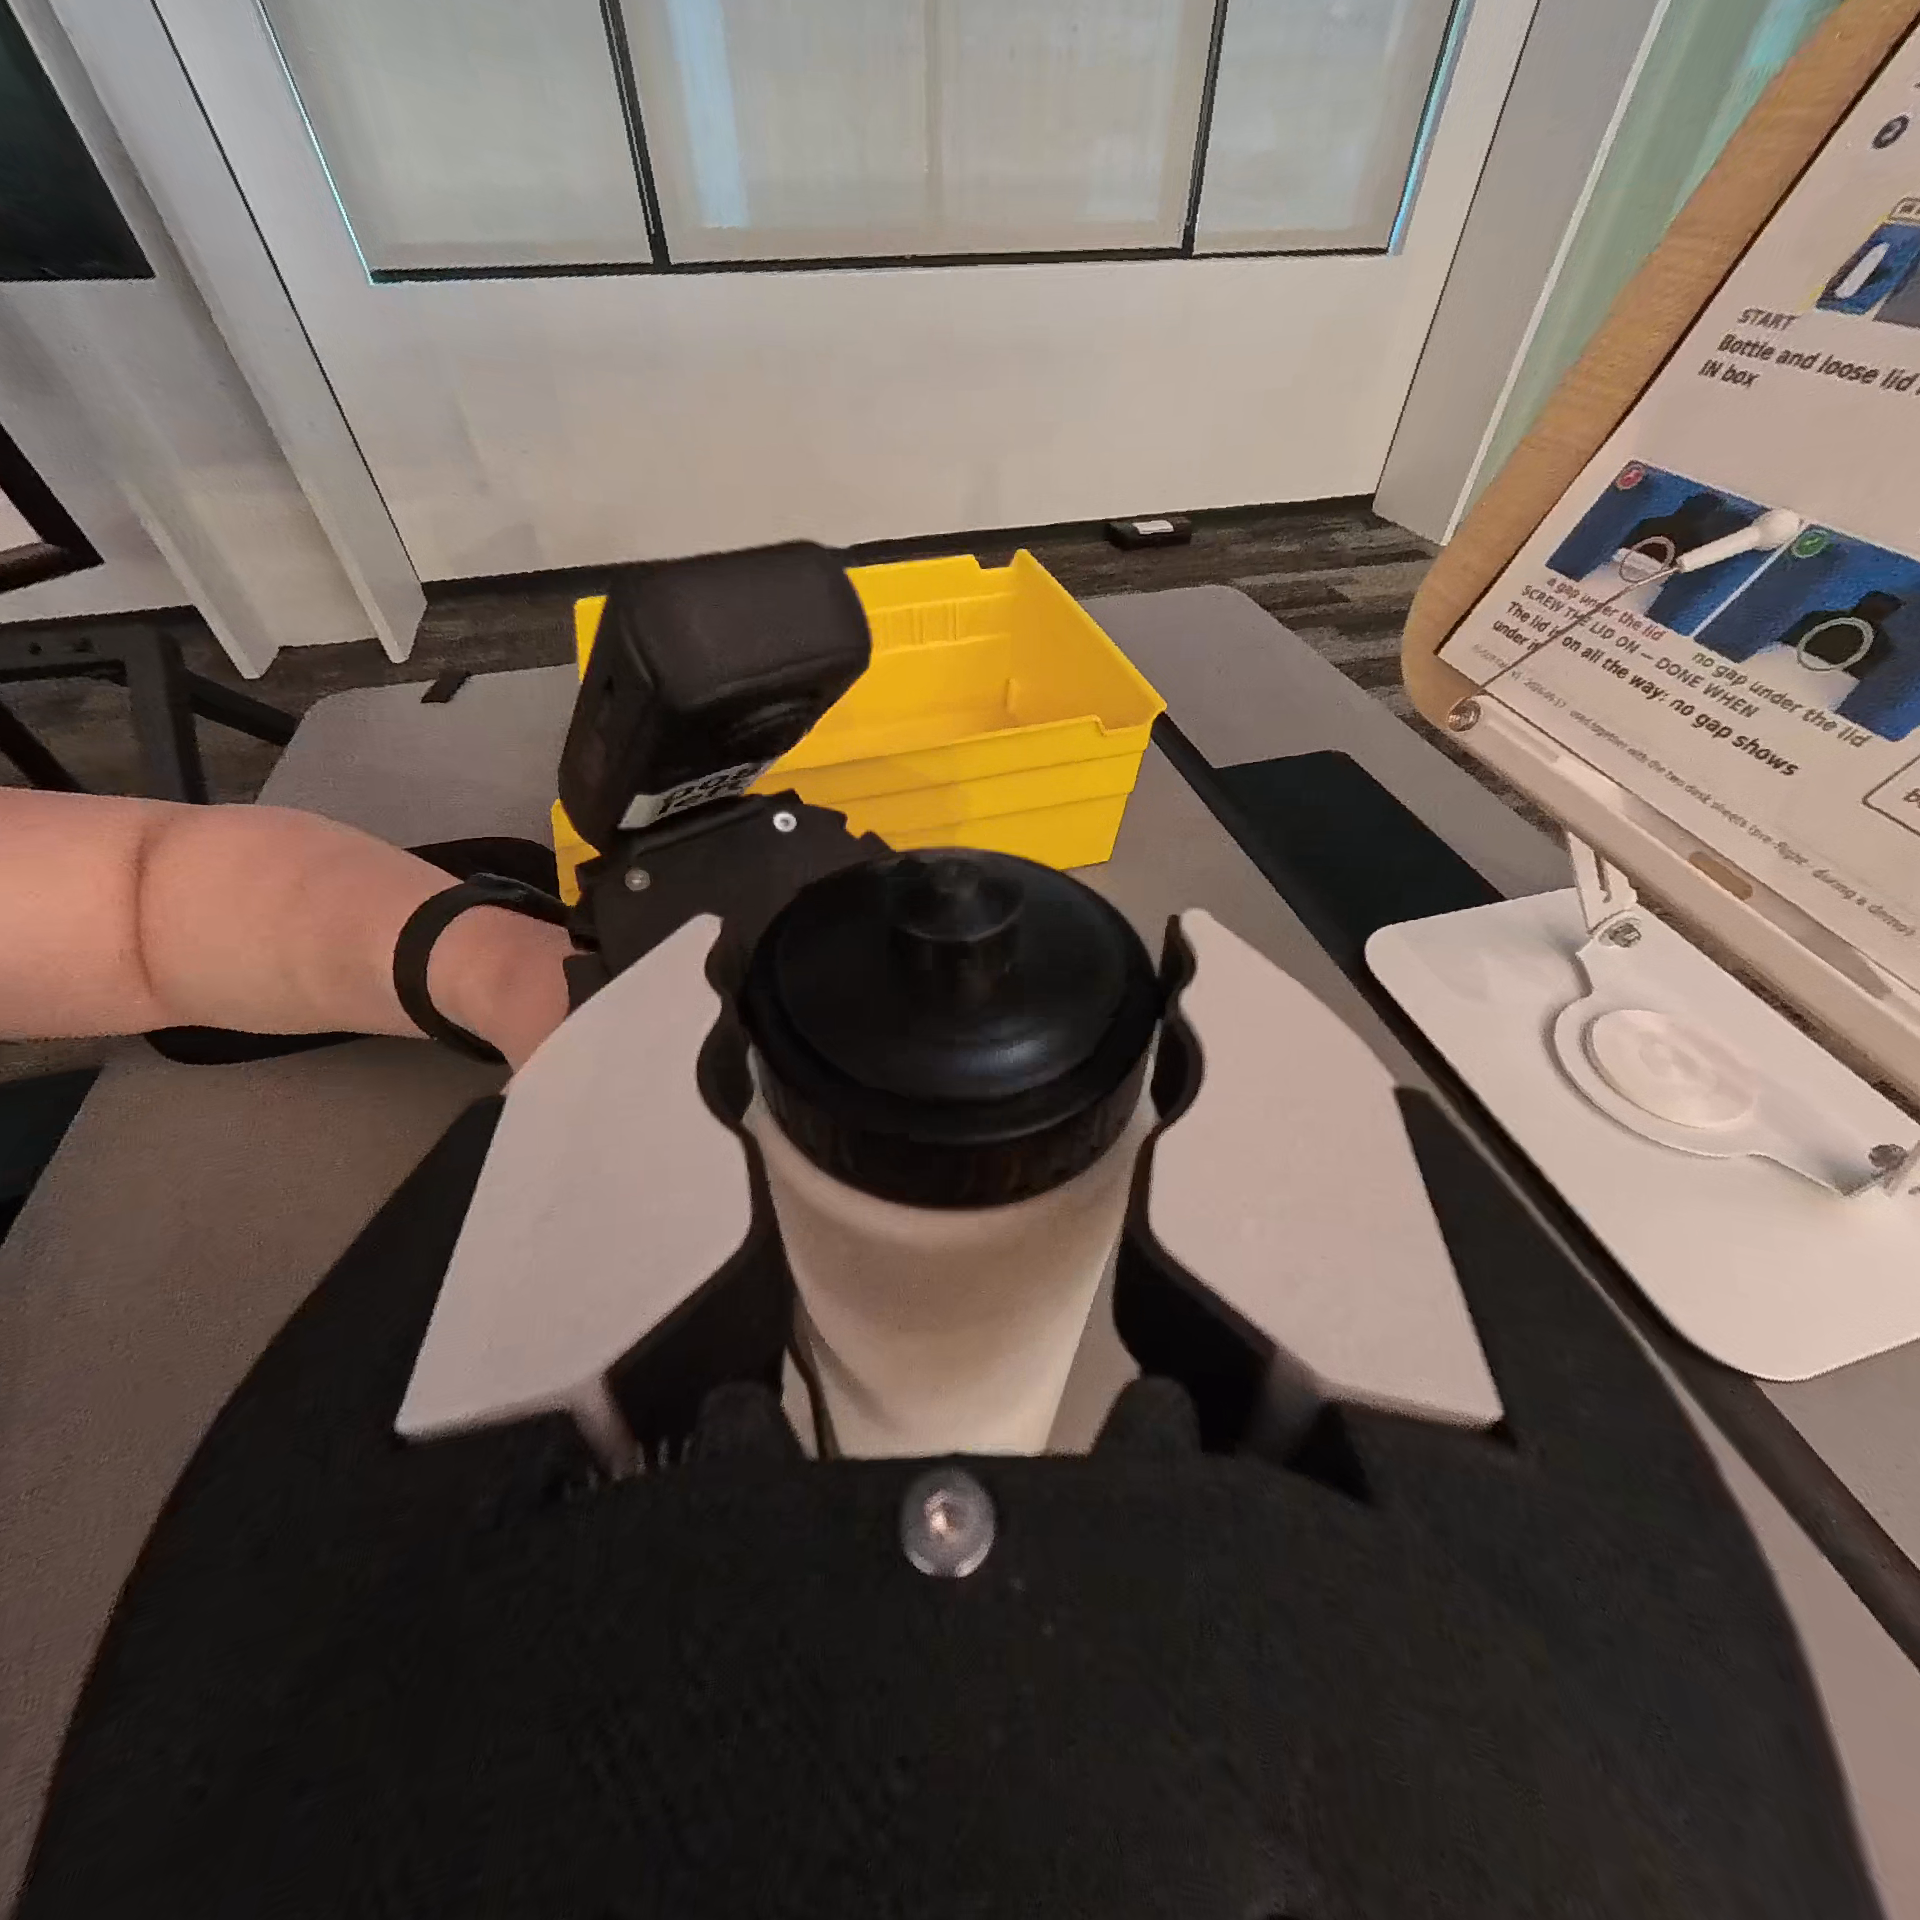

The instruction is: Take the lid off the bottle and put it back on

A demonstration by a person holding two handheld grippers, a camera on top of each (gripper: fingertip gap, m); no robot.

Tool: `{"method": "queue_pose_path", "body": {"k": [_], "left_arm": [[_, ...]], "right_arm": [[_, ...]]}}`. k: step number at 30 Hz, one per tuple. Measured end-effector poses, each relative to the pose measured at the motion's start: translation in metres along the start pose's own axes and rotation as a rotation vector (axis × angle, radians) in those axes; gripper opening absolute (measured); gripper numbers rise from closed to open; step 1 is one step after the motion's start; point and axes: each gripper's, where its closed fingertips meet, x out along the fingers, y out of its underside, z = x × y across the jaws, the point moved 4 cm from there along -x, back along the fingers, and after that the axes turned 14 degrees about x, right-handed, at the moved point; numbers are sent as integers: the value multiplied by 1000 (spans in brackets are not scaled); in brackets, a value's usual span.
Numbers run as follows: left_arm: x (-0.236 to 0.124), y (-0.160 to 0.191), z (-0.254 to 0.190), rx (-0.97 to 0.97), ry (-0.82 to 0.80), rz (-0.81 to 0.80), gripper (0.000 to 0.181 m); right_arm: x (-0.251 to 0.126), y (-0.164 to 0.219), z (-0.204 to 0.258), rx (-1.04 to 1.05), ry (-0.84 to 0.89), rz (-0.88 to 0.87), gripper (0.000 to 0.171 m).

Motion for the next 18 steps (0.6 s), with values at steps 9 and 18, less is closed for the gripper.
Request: {"method": "queue_pose_path", "body": {"k": [9, 18], "left_arm": [[0, 0, 0, -4, -26, 22, 99], [0, 1, 1, -15, -67, 34, 99]], "right_arm": [[-1, 0, 2, -2, 48, 37, 77], [1, 0, 1, -20, 116, 35, 78]]}}
